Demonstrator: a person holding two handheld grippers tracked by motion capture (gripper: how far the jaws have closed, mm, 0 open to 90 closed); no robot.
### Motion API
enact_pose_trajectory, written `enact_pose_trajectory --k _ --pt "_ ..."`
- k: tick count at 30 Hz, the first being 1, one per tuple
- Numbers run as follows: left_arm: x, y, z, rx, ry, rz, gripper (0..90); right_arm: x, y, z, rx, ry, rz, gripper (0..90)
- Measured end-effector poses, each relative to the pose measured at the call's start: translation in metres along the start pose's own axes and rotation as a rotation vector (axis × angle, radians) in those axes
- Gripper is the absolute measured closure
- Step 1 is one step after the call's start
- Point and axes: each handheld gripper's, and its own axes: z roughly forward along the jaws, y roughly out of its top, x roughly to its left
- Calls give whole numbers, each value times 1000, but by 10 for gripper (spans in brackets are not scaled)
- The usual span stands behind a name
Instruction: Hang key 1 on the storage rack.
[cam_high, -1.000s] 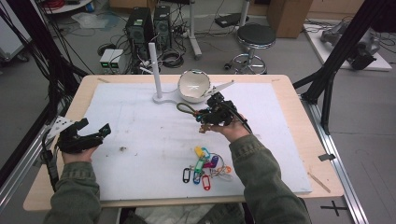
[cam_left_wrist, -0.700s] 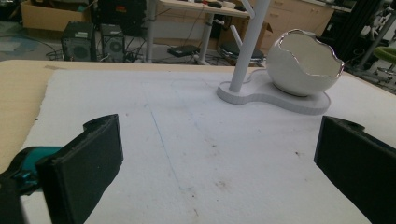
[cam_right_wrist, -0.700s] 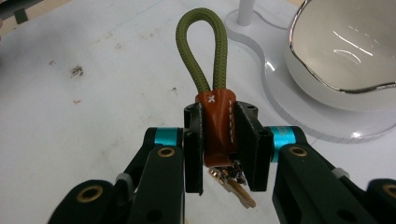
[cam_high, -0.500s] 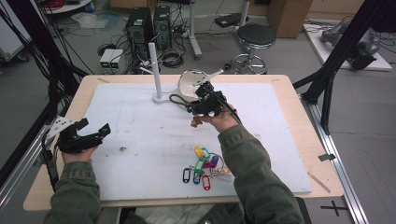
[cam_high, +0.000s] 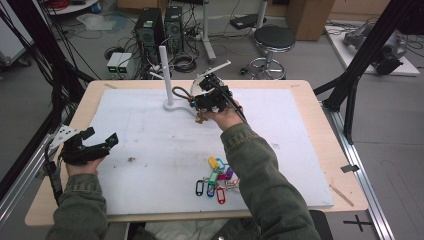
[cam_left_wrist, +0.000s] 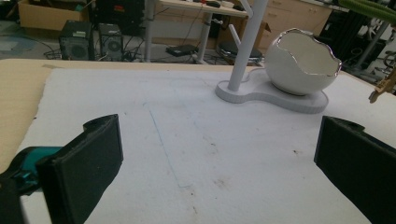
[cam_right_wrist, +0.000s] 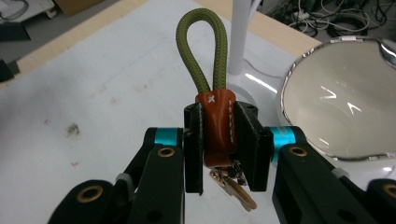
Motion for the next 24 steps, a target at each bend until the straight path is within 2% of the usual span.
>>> enact_pose_trajectory --k 6,8,10,16,24 --pt "0 0 -1 0 -1 -2 17 3 13 2 -17 -12 1 737" --pt "0 0 0 -1 -3 -3 17 4 17 3 -27 -4 14 737" --pt "0 0 0 0 -4 -3 17 6 21 4 -30 -21 16 737" --pt "0 0 0 2 -5 -3 17 8 31 8 -43 -26 34 737" --pt "-1 -1 0 2 -2 1 17 12 49 11 -50 -49 23 737"
